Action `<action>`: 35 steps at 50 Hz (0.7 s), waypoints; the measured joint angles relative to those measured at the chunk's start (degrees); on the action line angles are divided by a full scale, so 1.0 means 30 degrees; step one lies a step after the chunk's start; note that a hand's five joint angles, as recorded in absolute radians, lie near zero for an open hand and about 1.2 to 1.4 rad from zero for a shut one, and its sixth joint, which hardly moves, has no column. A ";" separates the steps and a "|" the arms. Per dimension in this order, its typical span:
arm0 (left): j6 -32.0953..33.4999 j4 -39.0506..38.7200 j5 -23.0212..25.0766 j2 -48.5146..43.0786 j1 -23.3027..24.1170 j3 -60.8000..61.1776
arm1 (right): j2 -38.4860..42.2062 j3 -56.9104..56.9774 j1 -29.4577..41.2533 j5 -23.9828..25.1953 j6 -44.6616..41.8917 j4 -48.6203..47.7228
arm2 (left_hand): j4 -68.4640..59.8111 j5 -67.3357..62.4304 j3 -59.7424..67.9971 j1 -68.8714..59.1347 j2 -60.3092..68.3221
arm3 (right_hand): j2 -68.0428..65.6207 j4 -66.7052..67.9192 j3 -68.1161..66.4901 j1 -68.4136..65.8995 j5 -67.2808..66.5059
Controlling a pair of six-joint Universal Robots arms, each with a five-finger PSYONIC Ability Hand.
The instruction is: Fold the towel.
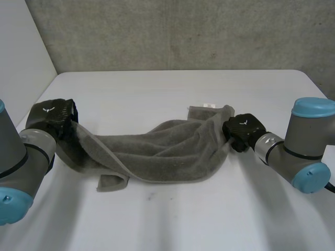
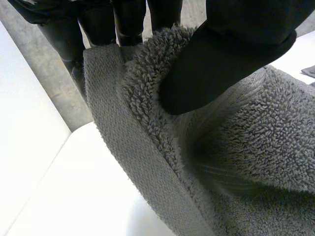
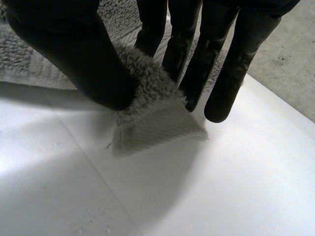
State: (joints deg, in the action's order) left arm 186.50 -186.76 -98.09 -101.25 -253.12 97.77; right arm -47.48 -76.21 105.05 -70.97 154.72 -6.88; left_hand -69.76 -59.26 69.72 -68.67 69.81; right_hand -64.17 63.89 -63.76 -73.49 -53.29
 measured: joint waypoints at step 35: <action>0.0392 0.3397 0.0922 0.4282 0.0129 -0.1695 | -1.0510 0.2732 -0.2831 -0.0534 -0.4052 1.1377 | 0.0000 0.0000 0.0009 0.0000 0.0002 | -0.1781 0.1944 -0.1872 -0.1990 -0.1970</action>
State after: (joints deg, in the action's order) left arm 187.68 -176.57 -95.32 -88.40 -252.73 92.69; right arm -79.01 -68.01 96.55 -72.57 142.56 27.25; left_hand -69.76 -59.26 69.75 -68.67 69.81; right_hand -69.51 69.72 -69.38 -79.46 -59.20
